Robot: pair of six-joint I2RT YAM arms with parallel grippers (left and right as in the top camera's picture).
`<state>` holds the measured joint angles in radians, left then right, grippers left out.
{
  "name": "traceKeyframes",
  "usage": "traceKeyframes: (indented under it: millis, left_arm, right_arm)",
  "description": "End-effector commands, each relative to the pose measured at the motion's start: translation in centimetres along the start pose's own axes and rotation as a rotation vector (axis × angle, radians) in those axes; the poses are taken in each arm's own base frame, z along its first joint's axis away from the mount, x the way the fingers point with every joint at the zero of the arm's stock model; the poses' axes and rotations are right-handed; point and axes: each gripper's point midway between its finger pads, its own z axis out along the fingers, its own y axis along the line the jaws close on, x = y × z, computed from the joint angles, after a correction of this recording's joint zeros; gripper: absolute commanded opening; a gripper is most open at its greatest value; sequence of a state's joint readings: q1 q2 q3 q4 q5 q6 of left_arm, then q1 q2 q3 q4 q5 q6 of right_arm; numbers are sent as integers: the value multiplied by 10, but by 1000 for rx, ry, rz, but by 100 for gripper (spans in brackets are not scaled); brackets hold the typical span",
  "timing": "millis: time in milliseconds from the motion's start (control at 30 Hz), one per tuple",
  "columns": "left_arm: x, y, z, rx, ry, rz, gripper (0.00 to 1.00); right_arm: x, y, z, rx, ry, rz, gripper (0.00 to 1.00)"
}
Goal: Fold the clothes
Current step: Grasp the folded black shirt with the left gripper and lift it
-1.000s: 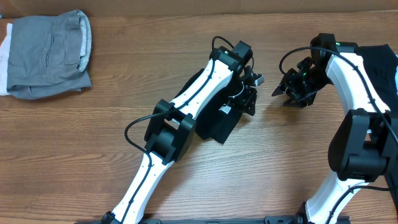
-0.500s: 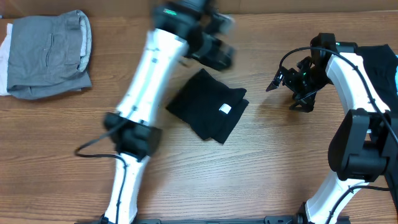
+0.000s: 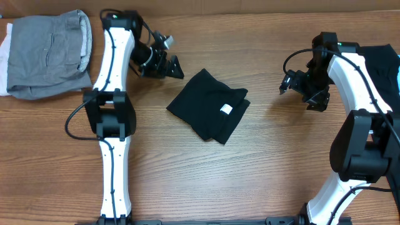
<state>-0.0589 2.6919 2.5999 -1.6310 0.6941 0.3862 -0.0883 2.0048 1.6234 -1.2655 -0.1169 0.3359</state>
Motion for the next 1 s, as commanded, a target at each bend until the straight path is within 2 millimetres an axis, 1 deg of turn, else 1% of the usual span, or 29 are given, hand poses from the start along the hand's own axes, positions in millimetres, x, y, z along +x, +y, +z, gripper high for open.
traceKeyframes:
  millis: [0, 167, 400, 500, 567, 600, 633, 667, 700, 733, 800, 833, 867, 900, 933, 967]
  left_arm:
    - [6, -16, 35, 146, 46, 75, 100]
    - [13, -25, 57, 195, 94, 94, 100]
    - [19, -39, 74, 207, 141, 118, 100]
    - [17, -43, 80, 203, 144, 137, 99]
    - [15, -45, 83, 199, 139, 143, 84]
    - [13, -46, 84, 196, 135, 139, 69]
    - [11, -46, 85, 192, 131, 135, 57]
    - [10, -46, 87, 188, 126, 129, 42]
    - [8, -46, 88, 185, 122, 111, 29]
    - [6, -46, 88, 181, 120, 98, 26]
    - [5, -45, 89, 173, 117, 86, 27]
    - [5, -44, 89, 171, 117, 87, 24]
    - [5, -43, 89, 165, 116, 89, 20]
    - [4, -42, 88, 163, 113, 89, 11]
    - [3, -40, 87, 162, 109, 88, 6]
    - [3, -37, 85, 157, 104, 82, 4]
  right_arm:
    - [-8, -2, -6, 25, -39, -10, 100]
    - [-8, -2, -6, 24, -40, -9, 100]
    - [-8, -2, -6, 24, -40, -10, 100]
    - [-8, -2, -6, 24, -40, -10, 100]
    - [-8, -2, -6, 24, -40, -9, 100]
    - [-8, -2, -6, 24, -40, -9, 100]
    - [-8, -2, -6, 24, -40, -9, 100]
    - [-8, -2, -6, 24, -40, -9, 100]
    - [-8, -2, -6, 24, -40, -10, 100]
    - [-8, -2, -6, 24, -40, -9, 100]
    - [-8, -2, -6, 24, -40, -9, 100]
    - [-8, -2, -6, 24, -40, -9, 100]
    - [-8, -2, -6, 24, -40, -9, 100]
    - [-8, -2, -6, 24, -40, -10, 100]
    - [-8, -2, -6, 24, -40, -9, 100]
    - [-8, -2, -6, 24, -40, -9, 100]
